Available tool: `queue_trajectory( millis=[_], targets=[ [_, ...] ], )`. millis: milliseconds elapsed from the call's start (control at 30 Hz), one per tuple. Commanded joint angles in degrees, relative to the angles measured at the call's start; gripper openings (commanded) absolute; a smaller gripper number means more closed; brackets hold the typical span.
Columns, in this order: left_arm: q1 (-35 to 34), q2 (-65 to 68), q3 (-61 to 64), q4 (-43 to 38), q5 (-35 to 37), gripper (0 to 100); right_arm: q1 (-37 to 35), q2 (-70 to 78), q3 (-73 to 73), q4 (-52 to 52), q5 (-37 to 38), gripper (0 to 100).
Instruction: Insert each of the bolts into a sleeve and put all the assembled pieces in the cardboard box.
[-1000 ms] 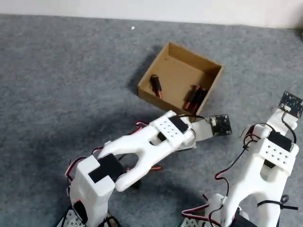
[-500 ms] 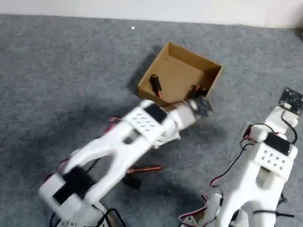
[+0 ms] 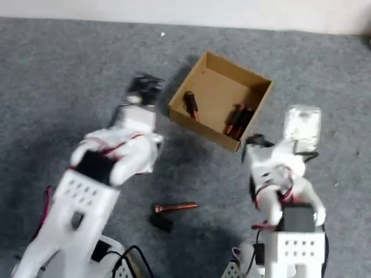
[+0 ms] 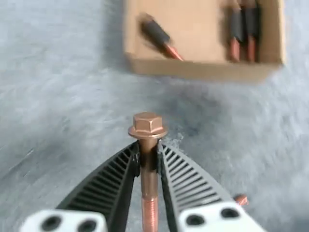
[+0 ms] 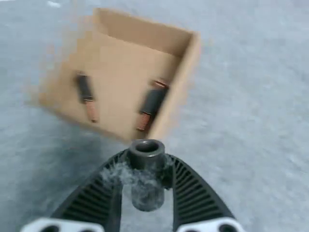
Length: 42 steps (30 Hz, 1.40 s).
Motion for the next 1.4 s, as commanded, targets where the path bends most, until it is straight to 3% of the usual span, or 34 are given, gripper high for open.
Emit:
queue_trajectory(
  millis=[0, 233, 567, 733, 1000, 1367],
  targets=[
    [-5.5, -12.4, 2.7, -6.1, 5.5, 1, -6.9, -5.5, 3.1, -6.1, -0.5, 0.4],
    [-6.8, -24.6, 8.3, -12.9, 12.0, 1, -18.7, -13.1, 17.5, -22.8, -0.4, 0.4],
    [-6.7, -37.0, 18.8, -27.9, 20.7, 1, -30.0, -19.3, 31.0, -33.1, -0.4, 0.4],
    [-4.0, -41.8, 26.5, -33.1, 21.4, 1, -35.4, -22.8, 38.1, -38.3, 6.4, 0.4],
    [5.5, -51.2, 34.7, -34.5, 21.2, 1, -35.9, -30.3, 46.4, -41.5, 8.3, 0.4],
    [7.6, -55.8, 40.7, -34.5, 21.0, 1, -34.1, -34.7, 47.9, -41.3, 8.4, 0.4]
  ],
)
